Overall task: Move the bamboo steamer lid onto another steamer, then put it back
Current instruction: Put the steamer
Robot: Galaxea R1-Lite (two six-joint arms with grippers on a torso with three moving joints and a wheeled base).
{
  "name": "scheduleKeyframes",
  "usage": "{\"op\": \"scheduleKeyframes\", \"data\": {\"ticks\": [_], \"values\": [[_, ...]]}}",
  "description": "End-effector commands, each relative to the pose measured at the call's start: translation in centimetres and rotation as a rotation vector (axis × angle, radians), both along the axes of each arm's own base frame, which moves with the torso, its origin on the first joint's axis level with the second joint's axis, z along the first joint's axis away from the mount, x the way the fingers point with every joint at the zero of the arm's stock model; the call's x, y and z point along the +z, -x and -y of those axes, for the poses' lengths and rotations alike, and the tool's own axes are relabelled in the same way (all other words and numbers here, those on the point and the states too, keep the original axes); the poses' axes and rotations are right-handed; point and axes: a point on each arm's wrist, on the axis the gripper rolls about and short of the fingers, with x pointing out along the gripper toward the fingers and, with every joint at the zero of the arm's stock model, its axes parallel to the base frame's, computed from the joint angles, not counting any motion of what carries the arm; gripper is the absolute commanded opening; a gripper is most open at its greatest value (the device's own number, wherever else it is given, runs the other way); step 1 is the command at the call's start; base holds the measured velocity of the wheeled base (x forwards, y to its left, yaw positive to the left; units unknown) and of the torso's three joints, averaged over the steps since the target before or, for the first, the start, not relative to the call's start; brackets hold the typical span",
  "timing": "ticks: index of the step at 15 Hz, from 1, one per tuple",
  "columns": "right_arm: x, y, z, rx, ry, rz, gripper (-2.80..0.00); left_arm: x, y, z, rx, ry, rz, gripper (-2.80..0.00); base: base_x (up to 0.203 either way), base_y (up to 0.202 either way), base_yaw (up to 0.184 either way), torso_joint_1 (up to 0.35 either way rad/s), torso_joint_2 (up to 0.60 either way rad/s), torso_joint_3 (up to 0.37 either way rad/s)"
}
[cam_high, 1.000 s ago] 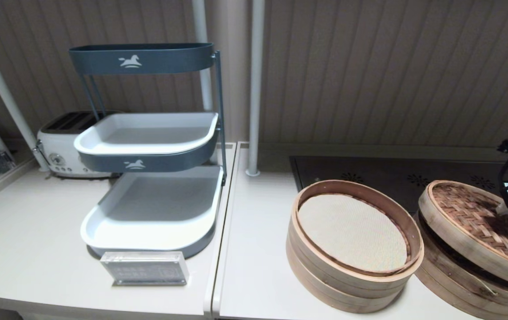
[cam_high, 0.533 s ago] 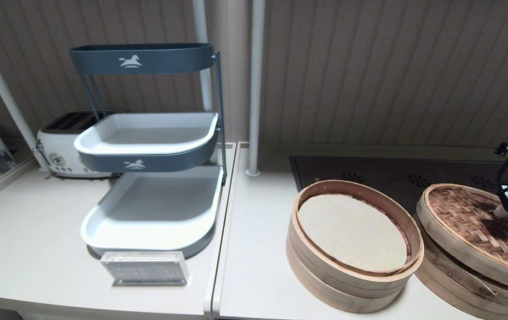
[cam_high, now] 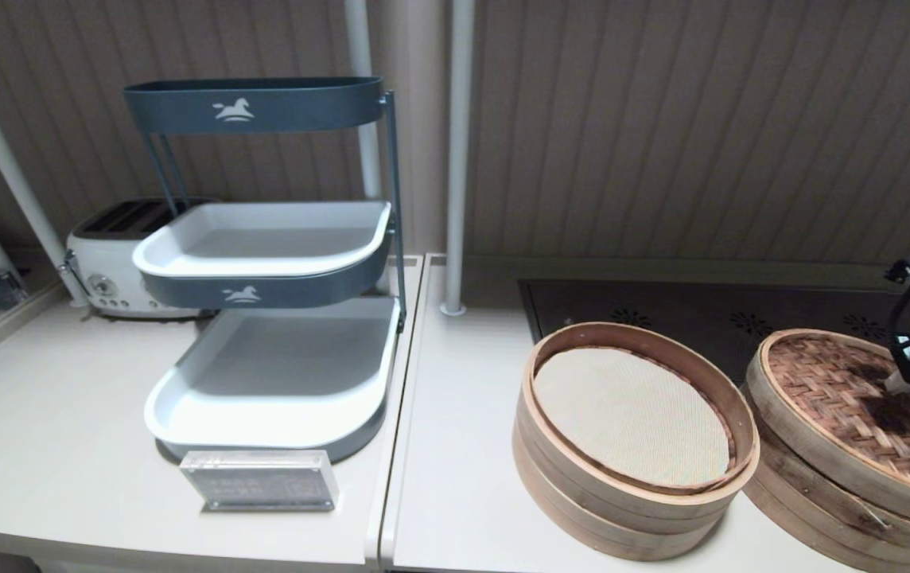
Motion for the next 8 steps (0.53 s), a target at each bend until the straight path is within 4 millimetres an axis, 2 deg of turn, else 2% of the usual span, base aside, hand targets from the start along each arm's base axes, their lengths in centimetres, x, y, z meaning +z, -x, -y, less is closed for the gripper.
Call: {"op": "scheduleKeyframes", "data": {"ticks": [1, 8], "values": [[-0.24, 0.23, 0.06, -0.002, -0.005, -0.011, -2.80, -0.77, -0.19, 0.00, 0.000, 0.000, -0.024, -2.80, 0.000, 0.000, 0.000, 0.000, 0.00, 0.000], [-0.20, 0.30, 0.52, -0.012, 0.003, 0.003, -2.80, -0.77, -0.20, 0.00, -0.001, -0.001, -0.025, -2.80, 0.000, 0.000, 0.000, 0.000, 0.00, 0.000]]}}
